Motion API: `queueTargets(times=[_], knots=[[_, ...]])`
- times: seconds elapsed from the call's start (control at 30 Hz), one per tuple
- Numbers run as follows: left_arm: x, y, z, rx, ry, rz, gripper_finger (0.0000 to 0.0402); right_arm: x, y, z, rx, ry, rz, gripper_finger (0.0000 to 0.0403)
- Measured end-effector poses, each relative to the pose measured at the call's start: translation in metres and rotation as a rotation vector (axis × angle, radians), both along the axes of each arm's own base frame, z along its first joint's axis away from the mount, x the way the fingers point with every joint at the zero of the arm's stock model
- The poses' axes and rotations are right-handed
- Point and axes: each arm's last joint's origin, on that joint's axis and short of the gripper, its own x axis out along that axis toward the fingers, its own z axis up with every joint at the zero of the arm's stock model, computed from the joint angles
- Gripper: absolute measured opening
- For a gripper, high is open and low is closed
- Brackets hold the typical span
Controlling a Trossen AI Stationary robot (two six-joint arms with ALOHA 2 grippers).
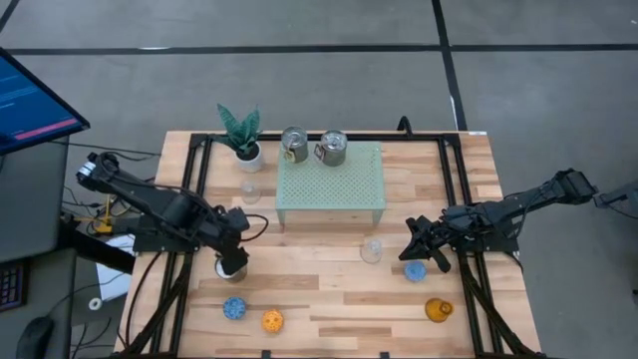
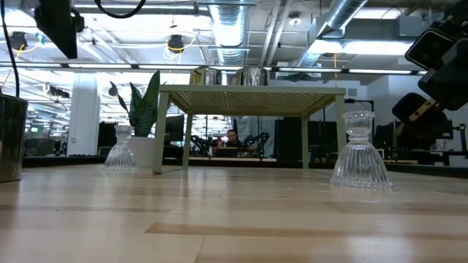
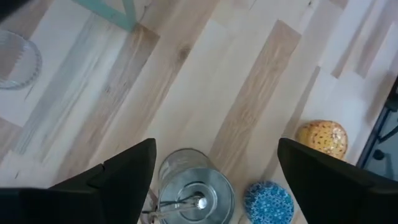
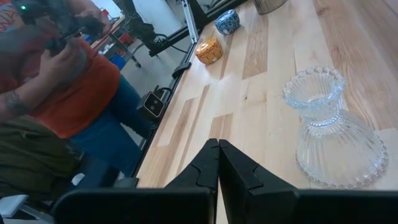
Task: Pick & Place candle stick holders
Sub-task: Put the silver scented candle can on the shelf
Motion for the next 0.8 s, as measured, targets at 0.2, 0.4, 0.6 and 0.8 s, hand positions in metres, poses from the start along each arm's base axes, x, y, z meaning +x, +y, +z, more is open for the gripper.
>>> queueTargets(times=[0.2,0.4,0.6,0.8], knots=[[-0.006,0.003,0.003,-0.018,-0.004,0.032,0.0375,0.000,0.000,0.000,0.000,0.000,0.000,0.0000],[-0.009,0.004,0.001,-0.034,0.047,0.049,0.0395,0.000,0.000,0.000,0.000,0.000,0.000,0.0000],[-0.018,0.008,-0.002,-0.004,0.144,0.054,0.0398,0.000,0.000,0.000,0.000,0.000,0.000,0.0000],[-0.026,0.010,-0.004,-0.048,0.262,0.124,0.0399,0.000,0.000,0.000,0.000,0.001,0.000,0.0000]])
